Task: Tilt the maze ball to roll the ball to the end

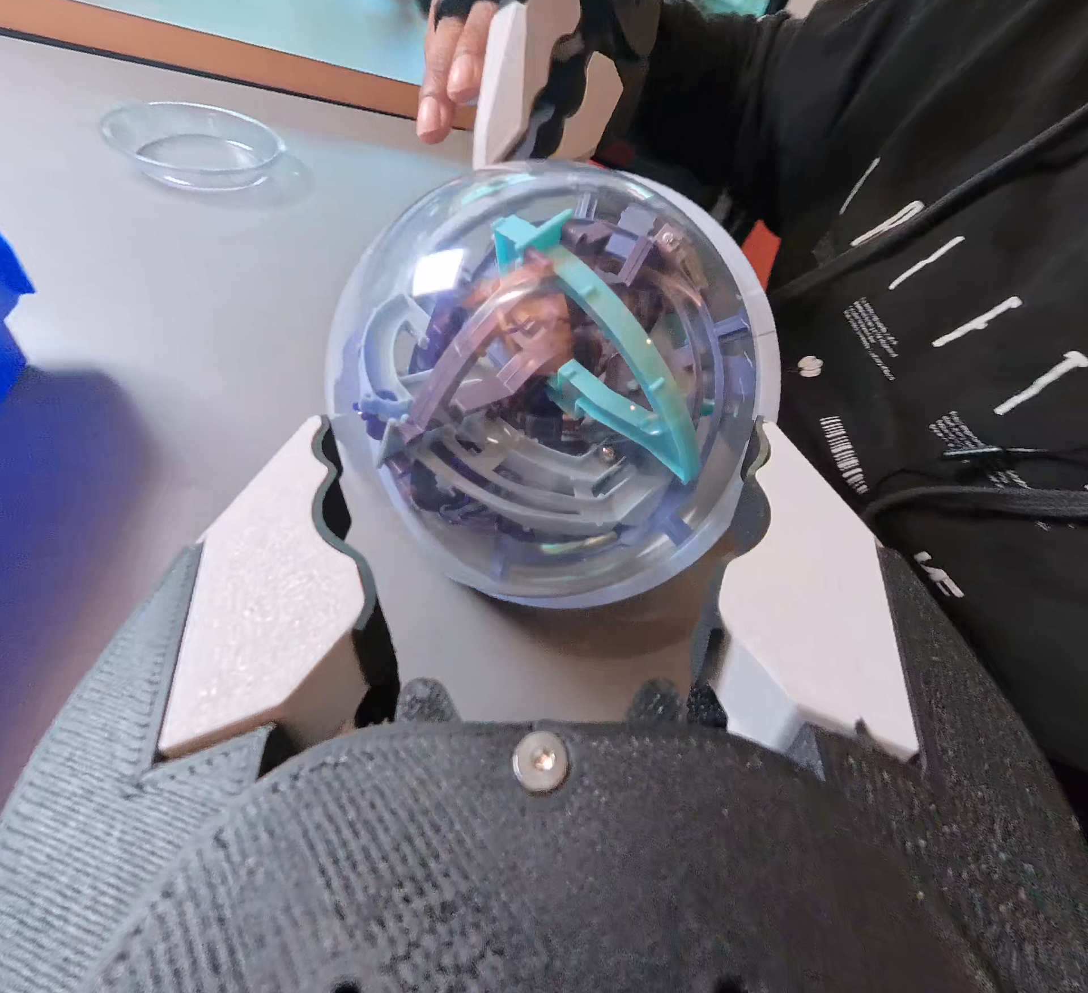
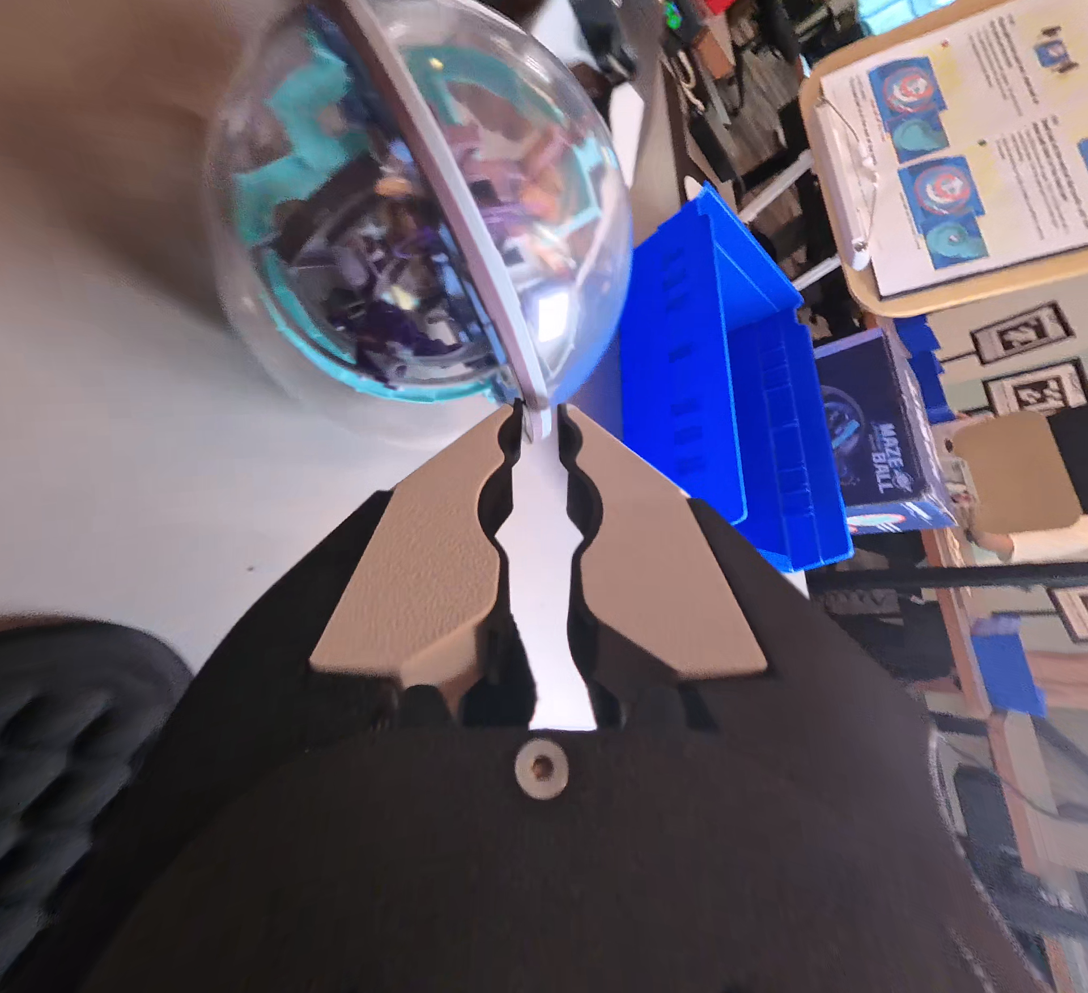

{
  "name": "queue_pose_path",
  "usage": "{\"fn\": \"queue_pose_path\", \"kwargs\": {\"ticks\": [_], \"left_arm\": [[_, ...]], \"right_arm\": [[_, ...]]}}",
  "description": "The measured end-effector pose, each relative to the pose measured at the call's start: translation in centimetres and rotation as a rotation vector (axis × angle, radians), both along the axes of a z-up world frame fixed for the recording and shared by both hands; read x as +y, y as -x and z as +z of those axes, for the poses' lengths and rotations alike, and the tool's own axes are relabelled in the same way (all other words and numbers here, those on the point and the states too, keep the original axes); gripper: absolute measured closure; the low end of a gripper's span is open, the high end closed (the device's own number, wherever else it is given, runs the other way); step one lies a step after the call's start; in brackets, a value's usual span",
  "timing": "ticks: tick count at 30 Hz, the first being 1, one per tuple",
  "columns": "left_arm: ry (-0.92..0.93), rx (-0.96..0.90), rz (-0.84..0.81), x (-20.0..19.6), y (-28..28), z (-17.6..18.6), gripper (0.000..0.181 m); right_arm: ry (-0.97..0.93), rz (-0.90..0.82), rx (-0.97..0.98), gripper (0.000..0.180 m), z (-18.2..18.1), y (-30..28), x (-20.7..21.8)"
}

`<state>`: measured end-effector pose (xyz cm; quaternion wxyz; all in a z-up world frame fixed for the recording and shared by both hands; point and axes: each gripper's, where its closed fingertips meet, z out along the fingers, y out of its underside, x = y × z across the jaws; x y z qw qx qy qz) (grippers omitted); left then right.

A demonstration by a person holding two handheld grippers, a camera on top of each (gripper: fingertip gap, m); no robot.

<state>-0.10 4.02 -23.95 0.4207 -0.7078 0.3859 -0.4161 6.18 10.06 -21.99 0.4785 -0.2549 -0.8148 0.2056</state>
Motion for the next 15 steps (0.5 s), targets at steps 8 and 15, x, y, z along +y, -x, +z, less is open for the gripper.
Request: {"fn": "queue_pose_path", "kwargs": {"ticks": [8, 15], "left_arm": [[-0.035, 0.020, 0.276, -1.1, -0.4, -0.6, 0.050], [-0.019, -0.050, 0.377, -0.6, 0.2, 0.0, 0.066]], "right_arm": [[0.001, -0.278, 0.081, 0.167, 0.1, 2.7, 4.8], [0.337, -0.376, 0.007, 0.145, 0.3, -2.2, 3.7]]}}
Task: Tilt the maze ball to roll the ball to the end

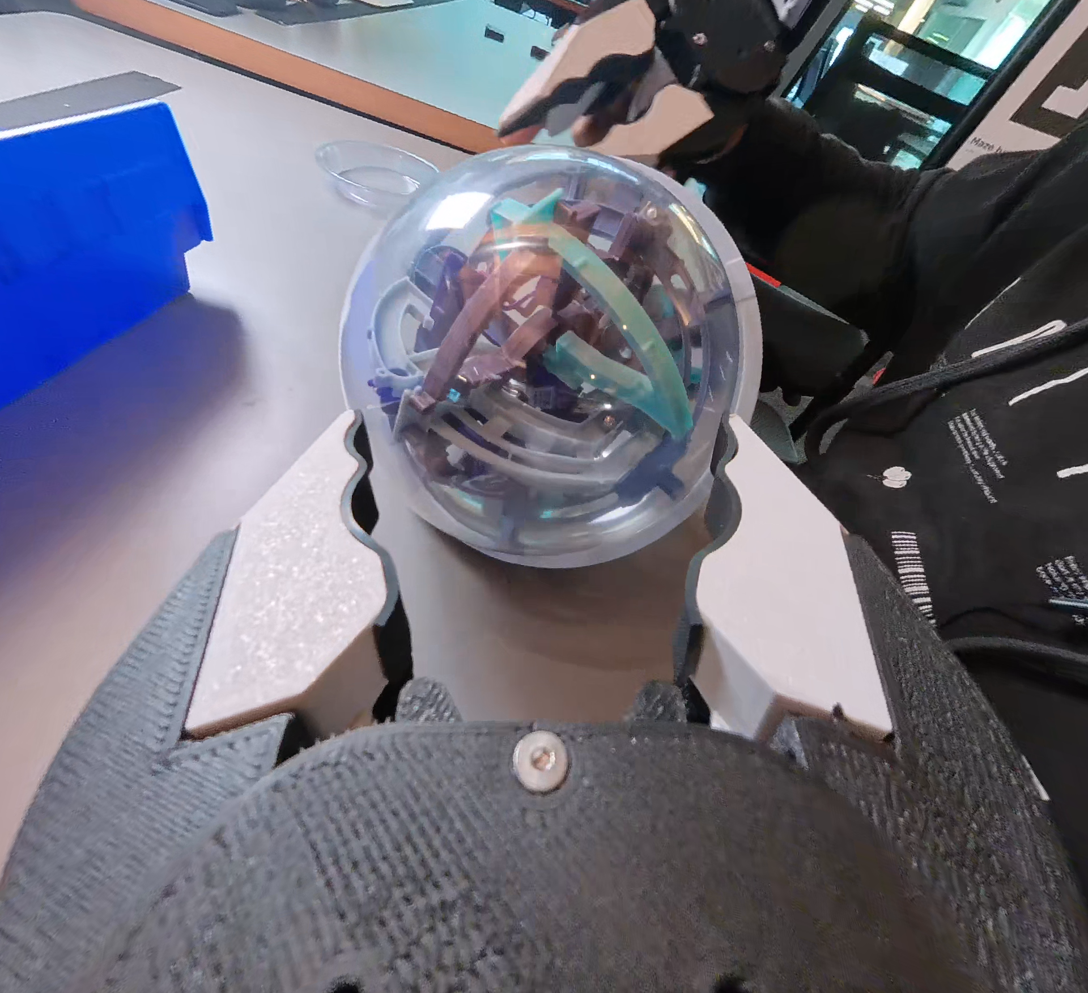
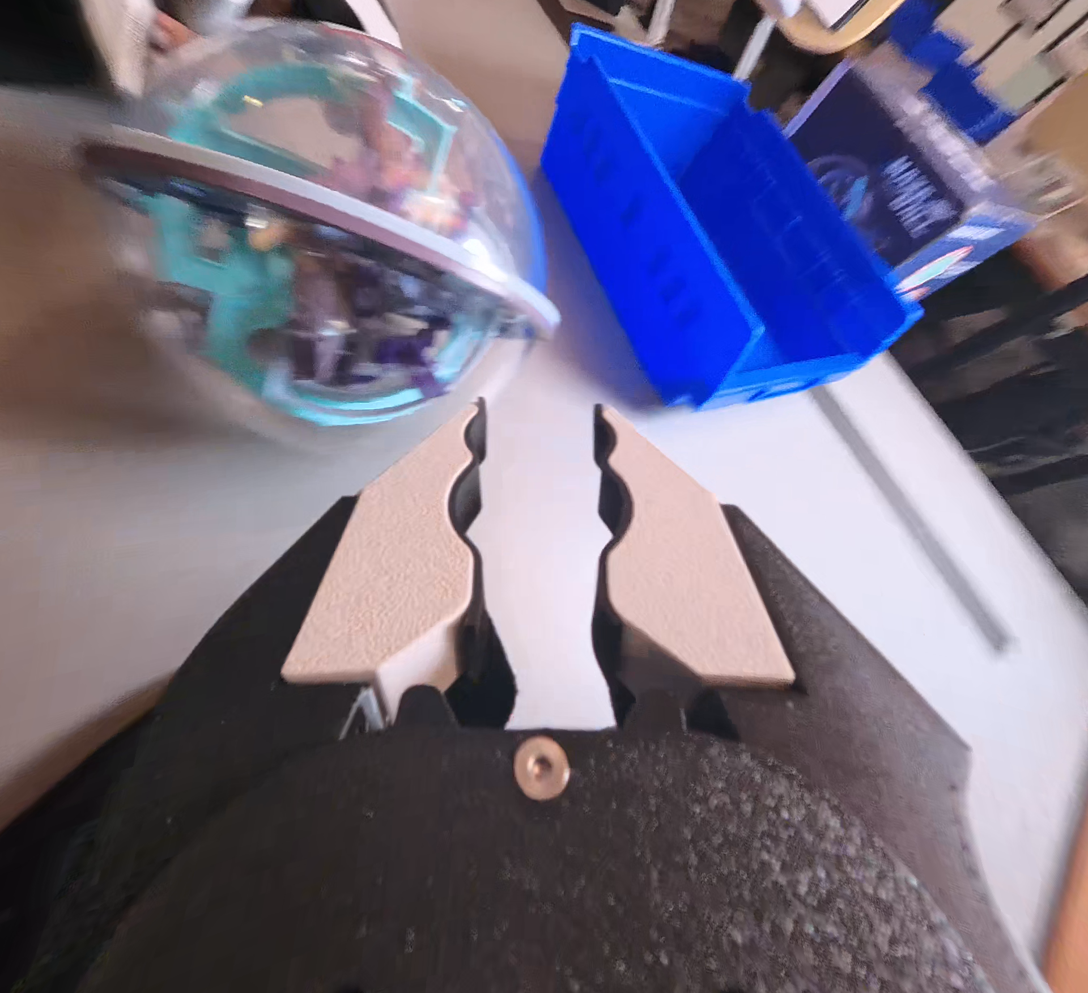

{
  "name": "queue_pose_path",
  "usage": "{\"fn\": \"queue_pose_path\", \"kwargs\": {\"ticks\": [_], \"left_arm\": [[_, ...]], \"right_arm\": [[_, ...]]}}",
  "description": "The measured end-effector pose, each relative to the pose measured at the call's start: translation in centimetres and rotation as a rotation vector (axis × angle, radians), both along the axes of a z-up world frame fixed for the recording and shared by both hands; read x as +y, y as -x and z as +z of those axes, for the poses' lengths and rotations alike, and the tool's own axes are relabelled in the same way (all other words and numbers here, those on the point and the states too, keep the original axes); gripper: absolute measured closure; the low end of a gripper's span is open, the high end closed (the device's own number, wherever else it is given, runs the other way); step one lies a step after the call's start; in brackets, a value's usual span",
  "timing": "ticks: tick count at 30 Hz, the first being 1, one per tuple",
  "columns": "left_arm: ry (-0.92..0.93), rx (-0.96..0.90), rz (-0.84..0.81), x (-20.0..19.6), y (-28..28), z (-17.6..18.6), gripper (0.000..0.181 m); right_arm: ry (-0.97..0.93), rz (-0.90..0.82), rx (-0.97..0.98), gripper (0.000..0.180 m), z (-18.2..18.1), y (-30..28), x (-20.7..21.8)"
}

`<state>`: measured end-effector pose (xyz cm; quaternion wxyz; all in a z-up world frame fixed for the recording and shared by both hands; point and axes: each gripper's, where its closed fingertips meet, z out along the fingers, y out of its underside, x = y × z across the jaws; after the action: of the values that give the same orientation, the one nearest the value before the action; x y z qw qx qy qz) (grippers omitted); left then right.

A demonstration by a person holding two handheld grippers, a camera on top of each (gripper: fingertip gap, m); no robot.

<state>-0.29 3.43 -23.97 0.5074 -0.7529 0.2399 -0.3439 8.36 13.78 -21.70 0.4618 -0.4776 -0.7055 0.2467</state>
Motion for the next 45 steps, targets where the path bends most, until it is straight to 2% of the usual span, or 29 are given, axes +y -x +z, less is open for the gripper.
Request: {"fn": "queue_pose_path", "kwargs": {"ticks": [3, 7, 10, 12, 14, 17, 21, 28, 33, 40, 45], "left_arm": [[-0.012, 0.019, -0.004, 0.0, 0.0, -0.1, 0.072], [-0.021, 0.067, -0.004, -0.3, 0.0, -0.3, 0.083], [-0.059, 0.136, -0.032, -0.8, 0.3, 0.0, 0.100], [-0.112, 0.131, -0.004, -0.2, 1.4, 1.1, 0.098], [-0.110, 0.083, 0.001, 0.7, 1.9, 1.8, 0.082], [-0.060, 0.101, -0.083, 1.5, 0.5, 0.5, 0.056], [-0.056, 0.127, -0.174, 0.9, -1.6, -0.7, 0.048], [-0.072, 0.103, -0.103, 0.7, -0.9, 0.0, 0.048], [-0.071, 0.109, -0.032, 0.8, 0.1, 0.4, 0.048], [-0.044, 0.088, 0.034, 1.3, 0.9, 0.3, 0.048], [-0.041, 0.088, 0.035, 1.3, 1.0, 0.4, 0.050]], "right_arm": [[0.214, 0.046, -0.052, 0.115, -1.7, -2.0, -3.7], [0.226, 0.074, -0.084, 0.096, -3.6, -2.4, -6.5], [0.177, 0.098, -0.099, 0.096, -4.1, -2.1, -6.1], [0.167, 0.119, -0.115, 0.096, -4.2, -1.9, -5.7], [0.151, 0.154, -0.126, 0.095, -4.3, -1.7, -5.4], [0.144, 0.203, -0.134, 0.097, -4.3, -1.2, -5.5], [0.132, 0.228, -0.126, 0.098, -4.2, -0.5, -5.8], [0.186, 0.232, -0.102, 0.098, -5.4, 0.7, -6.0], [0.155, 0.178, -0.093, 0.102, -5.8, 1.7, -5.5], [0.116, 0.106, -0.036, 0.109, -4.1, 0.8, -4.9], [0.080, 0.138, -0.028, 0.100, -2.9, -0.2, -6.2]]}}
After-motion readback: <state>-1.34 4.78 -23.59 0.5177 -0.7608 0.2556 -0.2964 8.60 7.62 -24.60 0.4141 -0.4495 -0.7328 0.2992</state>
